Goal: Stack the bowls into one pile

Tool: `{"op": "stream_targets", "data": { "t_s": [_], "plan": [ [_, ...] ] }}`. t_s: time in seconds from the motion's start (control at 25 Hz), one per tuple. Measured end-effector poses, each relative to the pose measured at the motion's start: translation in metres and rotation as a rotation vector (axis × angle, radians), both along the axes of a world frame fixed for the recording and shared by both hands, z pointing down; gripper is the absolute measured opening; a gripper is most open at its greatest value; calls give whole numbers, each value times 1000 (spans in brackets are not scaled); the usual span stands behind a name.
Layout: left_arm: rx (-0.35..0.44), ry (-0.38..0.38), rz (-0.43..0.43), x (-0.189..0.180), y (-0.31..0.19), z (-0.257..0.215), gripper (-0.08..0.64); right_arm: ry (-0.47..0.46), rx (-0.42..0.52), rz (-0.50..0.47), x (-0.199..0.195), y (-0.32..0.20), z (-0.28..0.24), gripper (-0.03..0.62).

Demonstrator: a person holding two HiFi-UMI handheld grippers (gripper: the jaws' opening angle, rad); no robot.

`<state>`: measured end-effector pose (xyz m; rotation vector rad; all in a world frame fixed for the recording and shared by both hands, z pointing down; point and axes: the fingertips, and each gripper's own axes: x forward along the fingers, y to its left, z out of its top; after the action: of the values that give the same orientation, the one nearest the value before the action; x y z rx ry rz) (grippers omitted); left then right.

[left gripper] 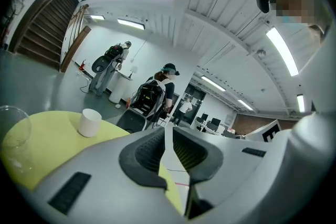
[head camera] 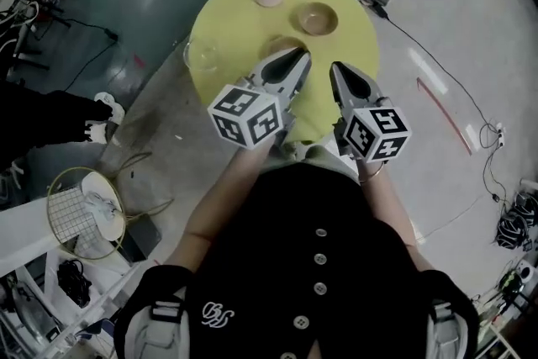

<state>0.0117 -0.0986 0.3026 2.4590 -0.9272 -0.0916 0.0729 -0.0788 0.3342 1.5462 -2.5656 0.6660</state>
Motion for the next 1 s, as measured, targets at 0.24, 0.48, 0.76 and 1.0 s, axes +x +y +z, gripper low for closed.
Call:
{"op": "stream_targets", "data": {
  "t_s": [0.24, 0.48, 0.76, 1.0],
  "plan": [
    [-20, -5, 31, -3, -17, 7, 55, 7, -14, 22, -6, -18, 4, 5],
    [-56, 8, 36, -5, -25, 17, 55, 16, -26, 49, -1, -27, 6, 5],
    [-77, 10, 34, 3, -27, 25, 55, 18, -52, 48, 7, -27, 14, 5],
    [-80, 2, 12, 5, -42, 25, 55, 2, -75, 33, 15, -41, 21, 5]
  ]
}}
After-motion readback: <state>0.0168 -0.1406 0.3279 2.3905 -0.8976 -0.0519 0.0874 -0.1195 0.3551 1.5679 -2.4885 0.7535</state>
